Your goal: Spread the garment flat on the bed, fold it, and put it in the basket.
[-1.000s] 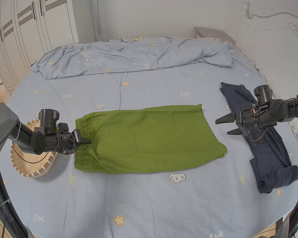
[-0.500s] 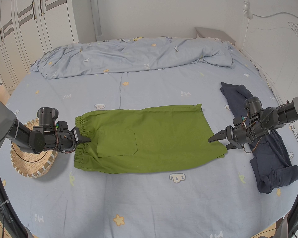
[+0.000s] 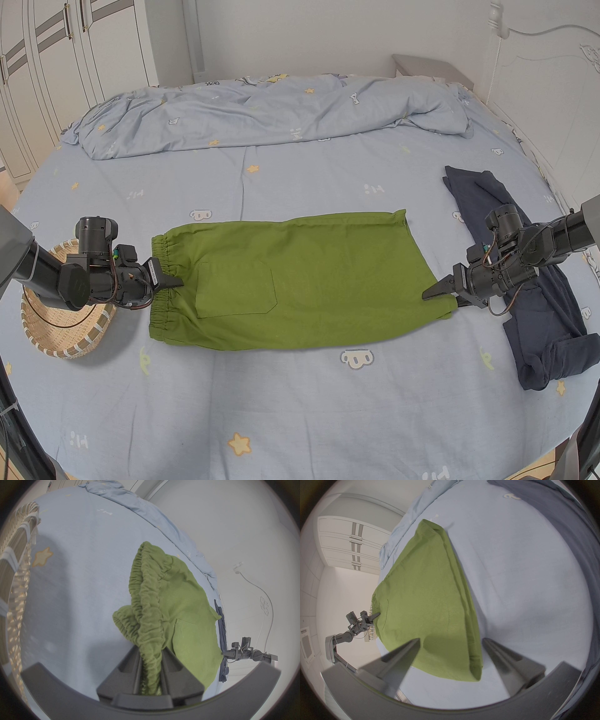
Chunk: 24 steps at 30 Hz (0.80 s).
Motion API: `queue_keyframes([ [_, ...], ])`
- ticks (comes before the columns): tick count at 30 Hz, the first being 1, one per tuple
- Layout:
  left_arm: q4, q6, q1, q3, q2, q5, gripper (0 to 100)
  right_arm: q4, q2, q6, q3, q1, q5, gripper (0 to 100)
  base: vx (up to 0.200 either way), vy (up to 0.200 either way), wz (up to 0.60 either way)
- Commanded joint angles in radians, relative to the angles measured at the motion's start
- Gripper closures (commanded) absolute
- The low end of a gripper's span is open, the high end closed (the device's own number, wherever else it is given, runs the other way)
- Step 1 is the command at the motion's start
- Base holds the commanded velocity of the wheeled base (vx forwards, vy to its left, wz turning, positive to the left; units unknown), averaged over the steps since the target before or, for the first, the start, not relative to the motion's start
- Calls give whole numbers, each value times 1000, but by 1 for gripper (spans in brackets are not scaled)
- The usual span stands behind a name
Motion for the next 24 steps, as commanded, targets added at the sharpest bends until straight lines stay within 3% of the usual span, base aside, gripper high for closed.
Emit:
queue_keyframes([
  [1,0,0,0,0,0,0,100,-1,10,0,-2,-6,2,100,0,0,0],
  [15,0,1,3,6,-9,1,100,8,-16,-5,4,-11,-3,100,0,0,0],
  [24,1,16,-9,161,-133,0,100,135,-208,-7,110,-2,-8,100,0,0,0],
])
